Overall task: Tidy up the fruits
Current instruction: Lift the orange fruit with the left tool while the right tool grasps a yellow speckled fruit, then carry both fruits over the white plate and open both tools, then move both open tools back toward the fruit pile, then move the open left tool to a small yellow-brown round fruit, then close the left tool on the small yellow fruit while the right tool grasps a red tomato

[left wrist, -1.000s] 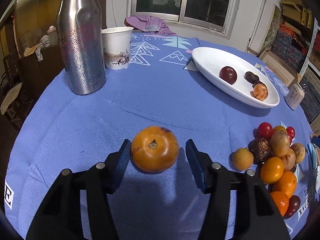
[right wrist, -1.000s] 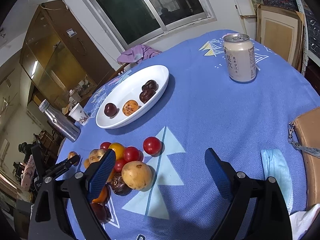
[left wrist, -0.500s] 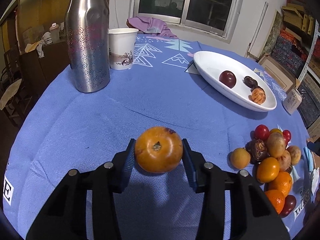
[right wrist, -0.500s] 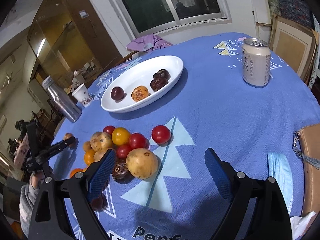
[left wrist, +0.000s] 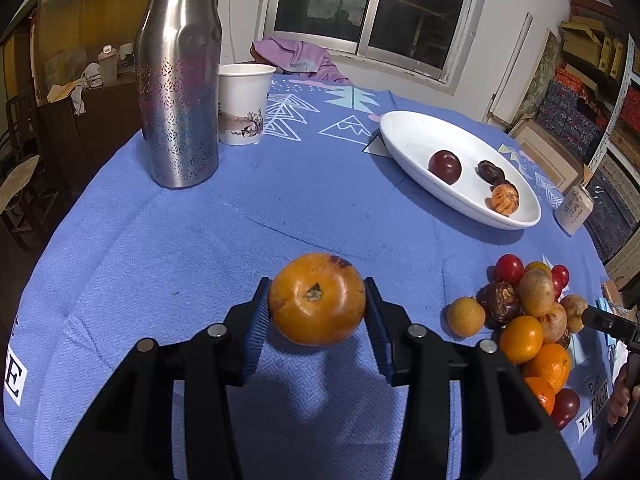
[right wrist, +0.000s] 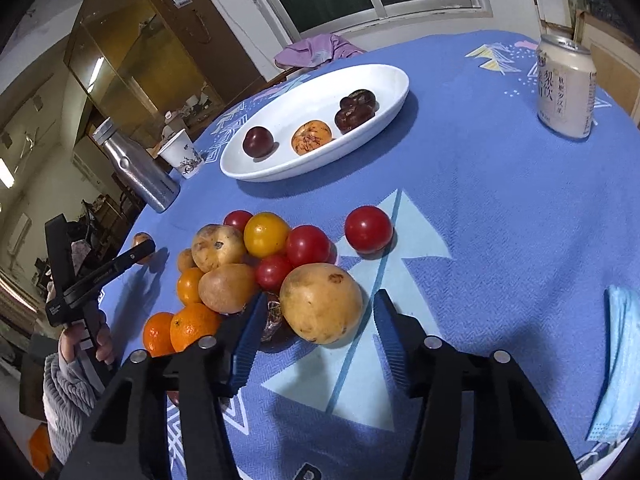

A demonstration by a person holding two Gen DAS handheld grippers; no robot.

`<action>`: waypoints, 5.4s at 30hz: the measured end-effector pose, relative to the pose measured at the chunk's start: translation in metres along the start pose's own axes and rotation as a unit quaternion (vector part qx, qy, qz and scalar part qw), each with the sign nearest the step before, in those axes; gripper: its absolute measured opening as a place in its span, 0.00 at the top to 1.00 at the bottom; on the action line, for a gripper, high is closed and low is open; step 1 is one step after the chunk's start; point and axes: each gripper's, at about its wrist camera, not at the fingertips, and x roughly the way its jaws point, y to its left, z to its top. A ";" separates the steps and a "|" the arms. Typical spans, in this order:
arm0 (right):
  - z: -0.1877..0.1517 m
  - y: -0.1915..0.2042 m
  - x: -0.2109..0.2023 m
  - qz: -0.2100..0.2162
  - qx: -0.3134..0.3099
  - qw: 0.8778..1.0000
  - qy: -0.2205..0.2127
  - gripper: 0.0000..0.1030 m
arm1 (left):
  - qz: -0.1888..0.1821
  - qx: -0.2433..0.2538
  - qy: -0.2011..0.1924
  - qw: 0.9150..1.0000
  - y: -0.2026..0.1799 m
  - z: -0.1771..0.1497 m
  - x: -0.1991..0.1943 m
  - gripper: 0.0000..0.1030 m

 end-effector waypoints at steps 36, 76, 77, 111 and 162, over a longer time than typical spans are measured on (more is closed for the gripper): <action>0.113 0.034 -0.061 0.040 -0.002 0.992 -0.123 0.56 | -0.062 0.059 -0.083 0.993 -0.085 0.105 -0.038 0.57; 0.156 0.068 -0.068 0.095 -0.040 0.982 -0.159 0.25 | -0.009 0.048 -0.066 0.997 -0.086 0.121 0.019 0.06; 0.151 0.072 -0.074 0.096 -0.045 0.981 -0.160 0.24 | -0.010 0.050 -0.063 0.997 -0.083 0.110 0.013 0.06; 0.043 -0.027 -0.052 0.004 0.083 0.990 -0.115 0.11 | 0.022 0.175 -0.003 0.984 -0.090 -0.013 0.009 0.06; 0.043 -0.019 -0.035 -0.017 0.046 0.996 -0.072 0.11 | -0.061 0.134 0.041 0.988 -0.078 -0.006 0.021 0.73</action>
